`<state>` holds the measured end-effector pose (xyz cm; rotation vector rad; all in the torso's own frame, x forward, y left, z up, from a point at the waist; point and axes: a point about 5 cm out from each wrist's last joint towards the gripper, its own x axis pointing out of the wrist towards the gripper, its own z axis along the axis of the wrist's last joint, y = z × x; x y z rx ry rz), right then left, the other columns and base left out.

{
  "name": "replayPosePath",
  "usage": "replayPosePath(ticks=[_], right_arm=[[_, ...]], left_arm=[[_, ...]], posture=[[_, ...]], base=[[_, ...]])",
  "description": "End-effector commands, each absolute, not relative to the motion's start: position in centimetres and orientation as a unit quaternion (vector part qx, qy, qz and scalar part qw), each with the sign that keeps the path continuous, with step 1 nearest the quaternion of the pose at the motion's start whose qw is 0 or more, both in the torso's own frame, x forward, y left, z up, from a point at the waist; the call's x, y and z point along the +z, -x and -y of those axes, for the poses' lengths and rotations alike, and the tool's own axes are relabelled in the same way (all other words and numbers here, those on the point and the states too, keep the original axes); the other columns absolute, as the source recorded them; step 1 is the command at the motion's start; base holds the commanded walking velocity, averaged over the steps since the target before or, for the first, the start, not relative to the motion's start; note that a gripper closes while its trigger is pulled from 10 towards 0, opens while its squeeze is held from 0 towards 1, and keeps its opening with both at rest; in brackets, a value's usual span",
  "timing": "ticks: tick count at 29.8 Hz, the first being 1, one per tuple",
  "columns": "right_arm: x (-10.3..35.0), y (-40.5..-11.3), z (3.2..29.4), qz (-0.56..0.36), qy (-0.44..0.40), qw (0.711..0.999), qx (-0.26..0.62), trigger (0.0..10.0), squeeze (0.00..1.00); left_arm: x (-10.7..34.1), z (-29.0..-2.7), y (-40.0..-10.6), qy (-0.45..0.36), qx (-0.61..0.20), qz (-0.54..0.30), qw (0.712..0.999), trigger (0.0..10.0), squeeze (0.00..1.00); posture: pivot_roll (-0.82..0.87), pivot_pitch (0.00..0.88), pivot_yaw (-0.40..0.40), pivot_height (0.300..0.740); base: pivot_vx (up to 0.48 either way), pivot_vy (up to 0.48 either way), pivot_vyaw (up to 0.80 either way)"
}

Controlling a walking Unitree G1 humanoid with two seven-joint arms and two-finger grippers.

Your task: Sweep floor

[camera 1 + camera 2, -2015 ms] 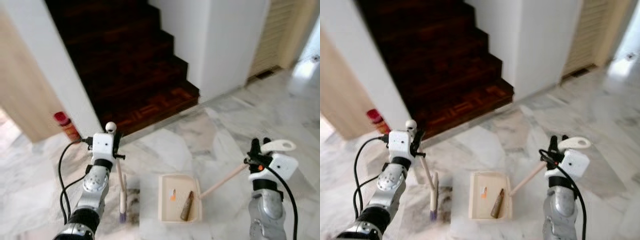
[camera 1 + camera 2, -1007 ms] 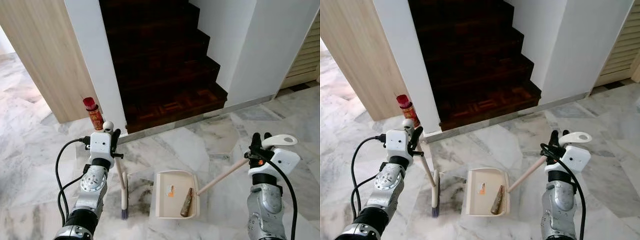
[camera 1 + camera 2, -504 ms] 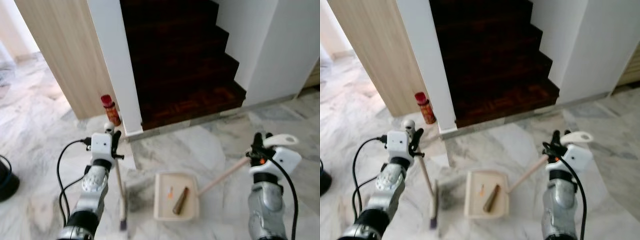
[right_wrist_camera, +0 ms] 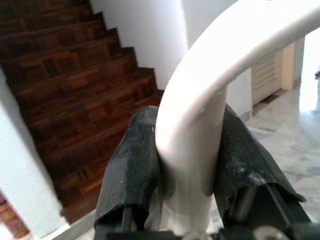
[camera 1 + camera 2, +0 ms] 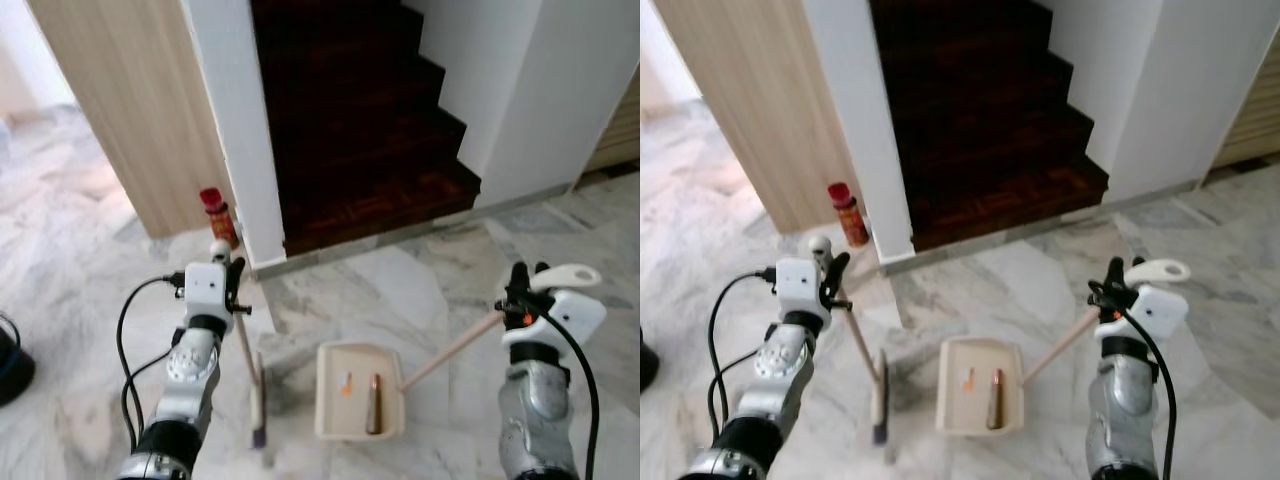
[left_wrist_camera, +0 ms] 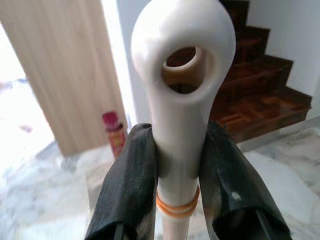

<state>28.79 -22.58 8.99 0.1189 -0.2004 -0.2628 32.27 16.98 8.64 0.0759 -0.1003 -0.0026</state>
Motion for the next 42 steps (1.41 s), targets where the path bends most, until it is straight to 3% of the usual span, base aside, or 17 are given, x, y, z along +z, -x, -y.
replayPosePath(ticks=[1,42], right_arm=[[9.93,-29.19,22.59,0.122,-0.075,0.981,-0.134,10.0,0.00],[9.78,-29.58,21.71,0.117,-0.081,0.984,-0.108,10.0,0.00]], left_arm=[[9.91,-17.15,-32.77,-0.044,0.000,0.074,0.996,10.0,0.00],[9.53,-16.99,-32.10,-0.042,-0.006,0.074,0.996,10.0,0.00]], posture=[[-0.08,0.000,0.059,0.740],[-0.06,0.000,0.038,0.740]], base=[[0.000,0.277,0.00],[0.000,0.361,0.00]])
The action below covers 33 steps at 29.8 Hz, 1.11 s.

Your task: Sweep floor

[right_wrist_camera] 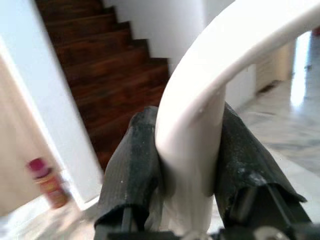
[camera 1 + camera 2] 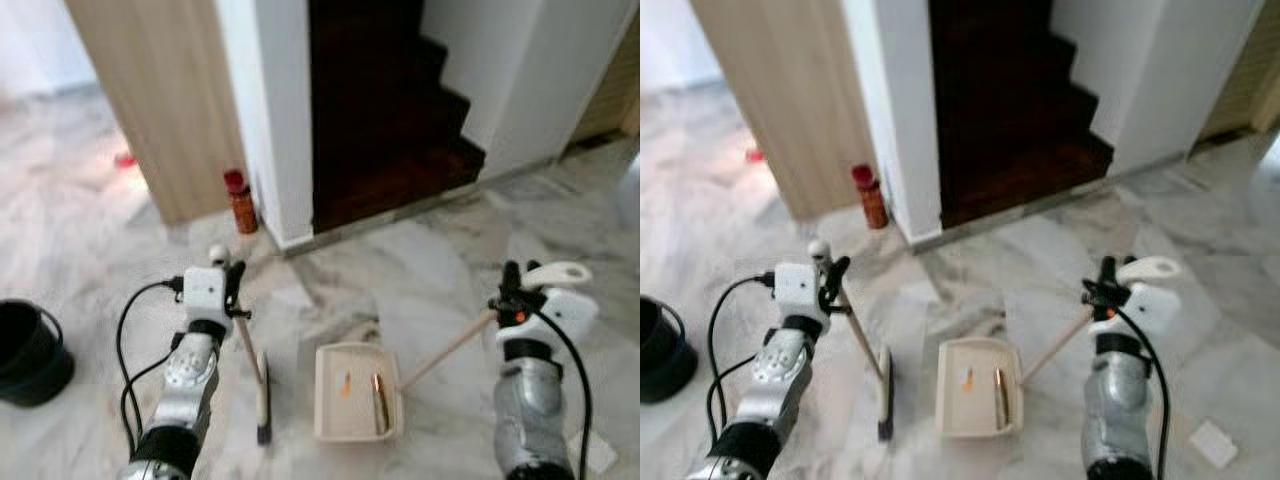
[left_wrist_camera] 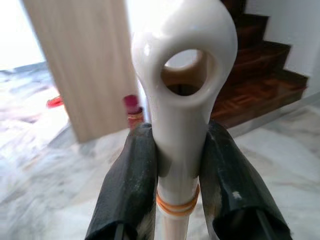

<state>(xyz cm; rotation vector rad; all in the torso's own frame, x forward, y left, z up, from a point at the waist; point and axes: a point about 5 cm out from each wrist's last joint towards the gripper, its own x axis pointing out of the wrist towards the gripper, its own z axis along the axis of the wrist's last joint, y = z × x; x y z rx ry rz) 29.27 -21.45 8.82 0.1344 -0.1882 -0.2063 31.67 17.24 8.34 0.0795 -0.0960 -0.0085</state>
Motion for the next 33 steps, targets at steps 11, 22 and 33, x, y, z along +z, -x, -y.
replayPosePath(ticks=[11,22,33], right_arm=[[9.72,-29.55,21.40,0.116,-0.076,0.985,-0.101,10.0,0.00],[9.85,-29.70,21.09,0.117,-0.076,0.986,-0.094,10.0,0.00],[9.63,-29.63,20.81,0.113,-0.079,0.986,-0.093,10.0,0.00]], left_arm=[[9.45,-16.65,-31.98,-0.040,-0.013,0.073,0.996,10.0,0.00],[9.64,-16.77,-32.06,-0.041,-0.012,0.074,0.996,10.0,0.00],[9.69,-17.16,-32.00,-0.044,-0.007,0.072,0.996,10.0,0.00]], posture=[[-0.06,0.000,0.036,0.740],[-0.05,0.000,0.037,0.740],[-0.04,0.000,0.041,0.740]], base=[[0.000,0.415,0.00],[0.000,0.413,0.00],[0.000,0.414,0.70]])
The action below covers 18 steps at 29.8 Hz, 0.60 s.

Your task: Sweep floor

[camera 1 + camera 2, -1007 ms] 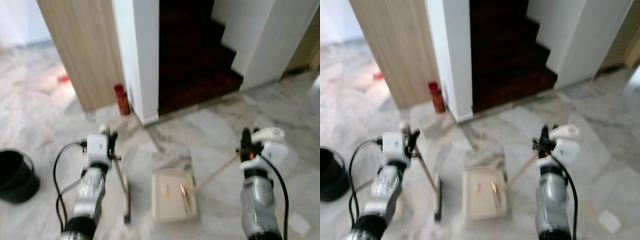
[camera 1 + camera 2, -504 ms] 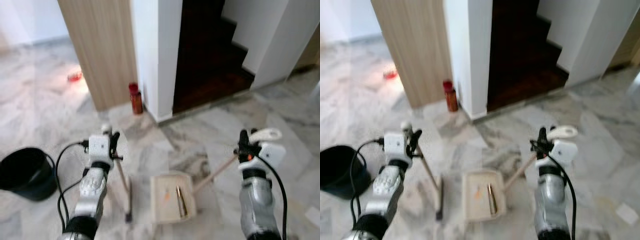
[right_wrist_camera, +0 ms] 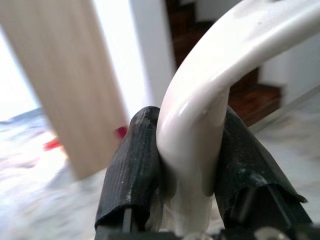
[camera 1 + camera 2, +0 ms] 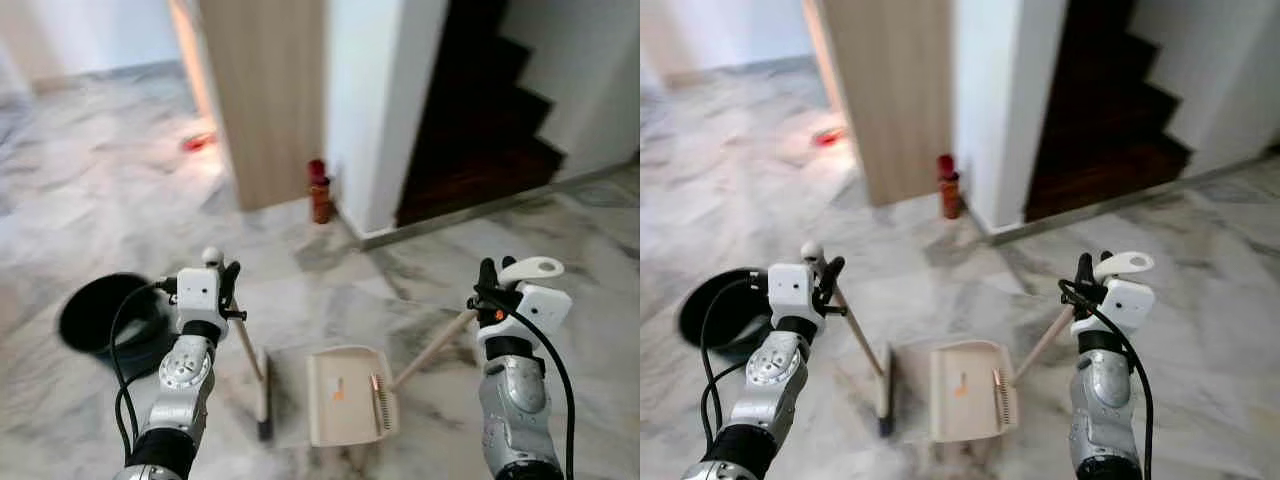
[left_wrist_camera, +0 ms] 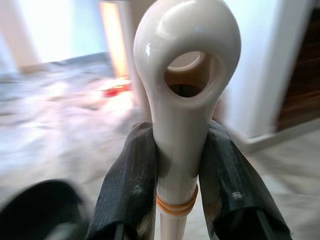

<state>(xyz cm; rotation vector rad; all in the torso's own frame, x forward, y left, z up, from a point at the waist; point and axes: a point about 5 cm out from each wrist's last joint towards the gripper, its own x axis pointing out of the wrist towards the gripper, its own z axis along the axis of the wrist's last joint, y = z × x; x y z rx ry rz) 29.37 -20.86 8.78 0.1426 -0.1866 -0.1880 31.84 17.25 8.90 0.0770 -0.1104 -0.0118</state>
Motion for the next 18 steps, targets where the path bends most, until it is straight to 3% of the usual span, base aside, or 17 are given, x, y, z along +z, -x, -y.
replayPosePath(ticks=[1,7,10,18], right_arm=[[9.63,-29.63,20.81,0.113,-0.079,0.986,-0.093,10.0,0.00],[9.60,-29.69,20.95,0.112,-0.079,0.986,-0.097,10.0,0.00],[9.65,-29.76,21.03,0.113,-0.077,0.986,-0.099,10.0,0.00],[9.65,-29.71,20.94,0.114,-0.082,0.985,-0.100,10.0,0.00]], left_arm=[[9.69,-17.16,-32.00,-0.044,-0.007,0.072,0.996,10.0,0.00],[9.78,-17.31,-32.06,-0.045,-0.006,0.072,0.996,10.0,0.00],[9.89,-17.37,-32.14,-0.045,-0.006,0.073,0.996,10.0,0.00],[10.04,-17.34,-32.21,-0.051,-0.007,0.075,0.996,10.0,0.00]], posture=[[-0.04,0.000,0.041,0.740],[-0.04,0.000,0.046,0.740],[-0.04,0.000,0.051,0.740],[-0.04,0.000,0.054,0.740]], base=[[0.000,0.416,0.66],[0.000,0.415,0.10],[0.000,0.406,0.61],[0.000,0.000,0.73]])
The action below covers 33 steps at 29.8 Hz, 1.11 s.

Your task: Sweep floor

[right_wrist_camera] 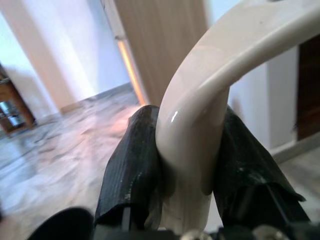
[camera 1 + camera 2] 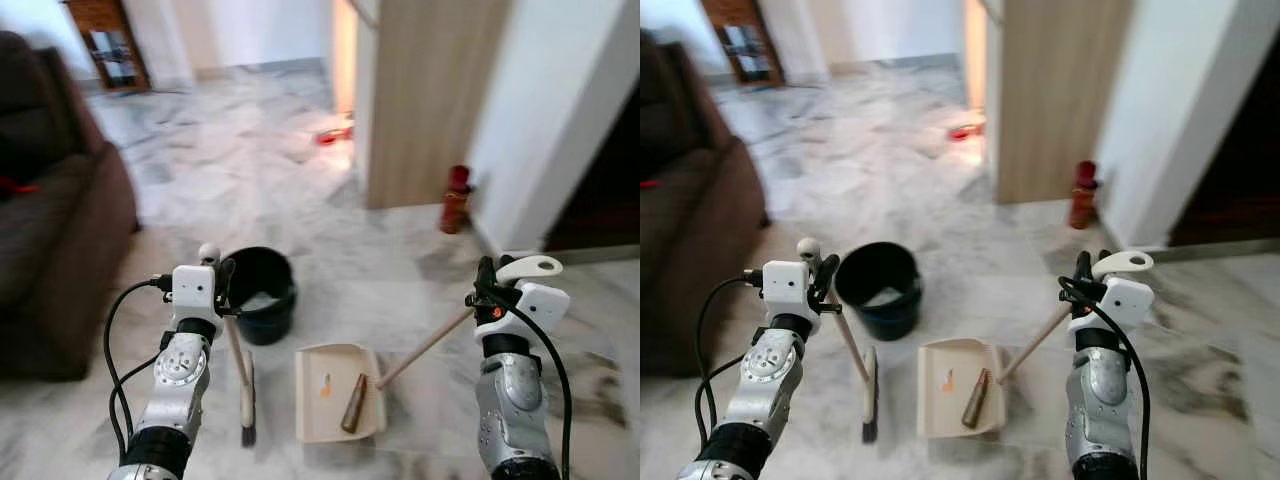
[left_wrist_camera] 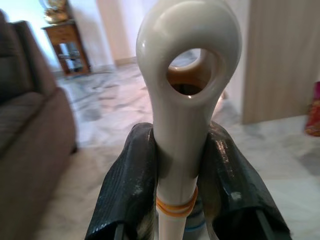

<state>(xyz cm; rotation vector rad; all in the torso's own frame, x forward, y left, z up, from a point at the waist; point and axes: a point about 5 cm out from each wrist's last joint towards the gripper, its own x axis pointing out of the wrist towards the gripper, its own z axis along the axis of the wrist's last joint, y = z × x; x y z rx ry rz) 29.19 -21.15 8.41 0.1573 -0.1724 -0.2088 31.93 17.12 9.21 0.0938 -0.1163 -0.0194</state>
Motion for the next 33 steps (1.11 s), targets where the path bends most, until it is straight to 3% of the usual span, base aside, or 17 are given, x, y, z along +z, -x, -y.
replayPosePath(ticks=[1,8,17,33], right_arm=[[9.6,-29.7,20.9,0.113,-0.083,0.985,-0.100,10.0,0.00],[9.5,-29.7,20.9,0.111,-0.084,0.985,-0.099,10.0,0.00],[9.7,-29.8,21.1,0.115,-0.089,0.983,-0.108,10.0,0.00],[18.9,-31.8,20.0,0.279,-0.098,0.949,-0.105,10.0,0.00]], left_arm=[[10.0,-17.3,-32.2,-0.052,-0.008,0.074,0.996,10.0,0.00],[10.0,-17.3,-32.2,-0.053,-0.007,0.073,0.996,10.0,0.00],[10.0,-17.3,-32.1,-0.054,-0.005,0.073,0.996,10.0,0.00],[10.2,-17.0,-32.3,-0.058,-0.011,0.079,0.995,10.0,0.00]], posture=[[-0.04,0.000,0.055,0.740],[-0.03,0.000,0.056,0.740],[-0.03,0.000,0.050,0.740],[-0.03,0.000,0.049,0.740]], base=[[0.000,0.000,0.73],[0.000,0.000,0.65],[0.000,0.000,0.00],[0.000,0.000,0.00]])
